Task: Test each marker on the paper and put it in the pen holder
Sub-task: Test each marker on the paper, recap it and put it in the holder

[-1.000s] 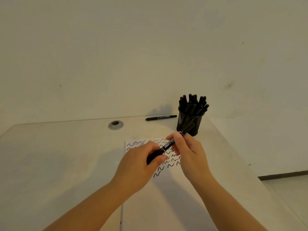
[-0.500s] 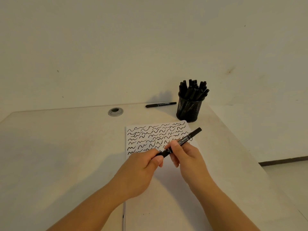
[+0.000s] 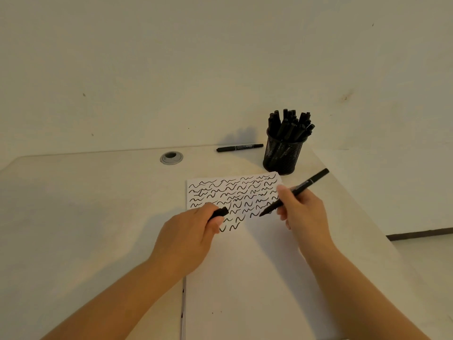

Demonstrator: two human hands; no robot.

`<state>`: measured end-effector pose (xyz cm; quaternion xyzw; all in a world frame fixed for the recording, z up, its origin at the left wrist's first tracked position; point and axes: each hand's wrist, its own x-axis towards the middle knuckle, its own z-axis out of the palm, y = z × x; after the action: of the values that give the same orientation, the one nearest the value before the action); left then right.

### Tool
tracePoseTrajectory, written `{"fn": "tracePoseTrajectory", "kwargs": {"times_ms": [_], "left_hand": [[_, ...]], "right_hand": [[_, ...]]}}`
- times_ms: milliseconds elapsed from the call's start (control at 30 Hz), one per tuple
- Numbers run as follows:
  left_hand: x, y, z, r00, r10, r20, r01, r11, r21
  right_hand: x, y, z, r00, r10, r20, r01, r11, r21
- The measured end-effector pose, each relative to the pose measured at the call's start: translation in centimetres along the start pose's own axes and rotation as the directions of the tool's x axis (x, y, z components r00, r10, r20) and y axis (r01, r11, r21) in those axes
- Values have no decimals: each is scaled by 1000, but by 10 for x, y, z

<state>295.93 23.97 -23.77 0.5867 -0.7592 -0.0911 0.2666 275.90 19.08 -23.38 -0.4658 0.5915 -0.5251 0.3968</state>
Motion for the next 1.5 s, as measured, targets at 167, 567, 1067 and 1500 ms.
{"fn": "tracePoseTrajectory", "kwargs": {"times_ms": [167, 567, 1067, 1500], "left_hand": [[11, -12, 11, 1000, -12, 7, 12, 999, 40], [8, -21, 15, 1000, -21, 14, 22, 997, -71], [6, -19, 14, 999, -33, 15, 34, 996, -88], [6, -17, 10, 999, 35, -13, -36, 995, -98]], "right_hand": [[0, 8, 12, 979, -94, 183, 103, 994, -45], [-1, 20, 13, 944, -173, 282, 215, 969, -124], [0, 13, 6, 967, -254, 28, 255, 961, -105], [-4, -10, 30, 958, 100, 268, -230, 825, 517]]}}
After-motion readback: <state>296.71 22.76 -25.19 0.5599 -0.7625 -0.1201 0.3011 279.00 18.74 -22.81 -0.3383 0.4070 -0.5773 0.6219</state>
